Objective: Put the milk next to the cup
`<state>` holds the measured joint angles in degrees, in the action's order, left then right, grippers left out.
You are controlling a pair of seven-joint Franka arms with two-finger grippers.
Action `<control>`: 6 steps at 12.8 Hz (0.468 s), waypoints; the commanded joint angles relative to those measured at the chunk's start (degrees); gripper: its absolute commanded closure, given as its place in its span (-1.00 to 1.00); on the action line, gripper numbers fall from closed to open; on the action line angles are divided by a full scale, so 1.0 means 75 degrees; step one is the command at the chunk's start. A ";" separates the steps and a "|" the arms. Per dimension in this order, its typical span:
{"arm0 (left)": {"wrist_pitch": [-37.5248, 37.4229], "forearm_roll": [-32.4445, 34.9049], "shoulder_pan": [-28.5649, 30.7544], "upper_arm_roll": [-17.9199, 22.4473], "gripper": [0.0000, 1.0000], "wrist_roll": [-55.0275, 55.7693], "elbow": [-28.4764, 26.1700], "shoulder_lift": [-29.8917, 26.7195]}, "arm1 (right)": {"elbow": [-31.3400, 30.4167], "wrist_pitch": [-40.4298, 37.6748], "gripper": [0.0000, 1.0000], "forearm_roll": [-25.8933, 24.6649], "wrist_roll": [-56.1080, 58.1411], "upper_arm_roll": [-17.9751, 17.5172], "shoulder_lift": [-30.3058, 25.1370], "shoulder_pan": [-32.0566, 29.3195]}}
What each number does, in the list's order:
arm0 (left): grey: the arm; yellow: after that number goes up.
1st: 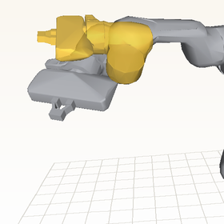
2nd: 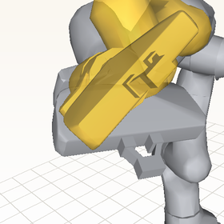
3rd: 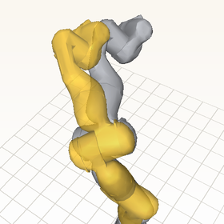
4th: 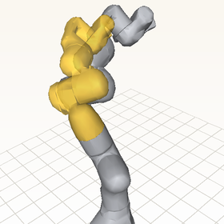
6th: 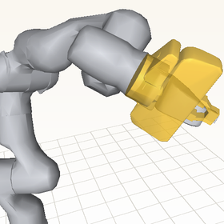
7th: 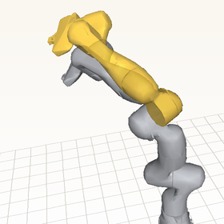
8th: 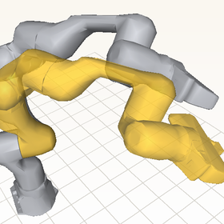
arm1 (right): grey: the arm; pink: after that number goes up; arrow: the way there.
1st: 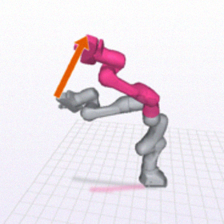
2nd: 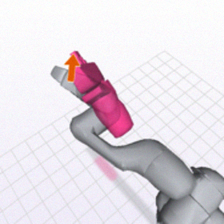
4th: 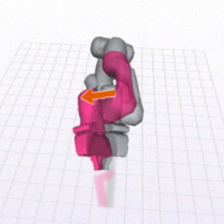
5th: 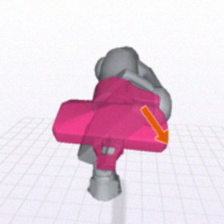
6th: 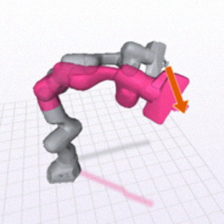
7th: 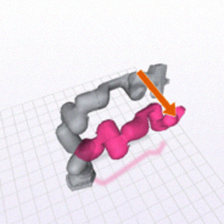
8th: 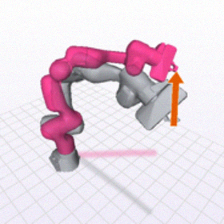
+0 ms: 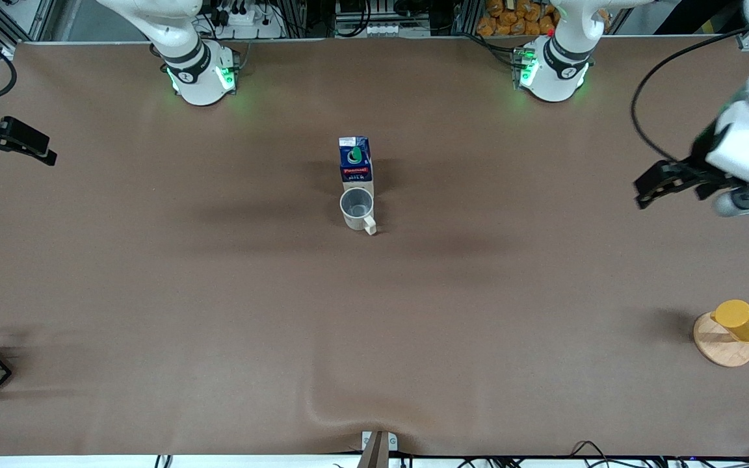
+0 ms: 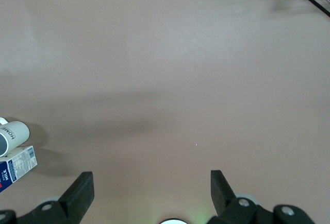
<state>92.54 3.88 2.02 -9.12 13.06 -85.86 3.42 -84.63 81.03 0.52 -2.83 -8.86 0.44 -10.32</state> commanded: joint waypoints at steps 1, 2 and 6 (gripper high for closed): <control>-0.0408 -0.0143 0.0034 0.0267 -1.00 -0.0696 -0.0201 -0.0409 | 0.0057 -0.0082 -1.00 0.0082 -0.0150 0.0021 -0.0047 0.0029; -0.0421 -0.0154 0.0082 0.0302 -1.00 -0.0895 -0.0224 -0.0444 | 0.0057 -0.0059 -1.00 0.0094 -0.0150 0.0021 -0.0047 0.0029; -0.0432 -0.0377 0.0047 0.0724 -1.00 -0.1178 -0.0365 -0.0609 | 0.0046 0.0000 -1.00 0.0129 -0.0138 0.0021 -0.0047 0.0017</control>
<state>89.56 2.56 2.33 -4.50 5.72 -86.72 0.72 -84.62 81.08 0.55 -2.90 -8.85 0.44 -10.32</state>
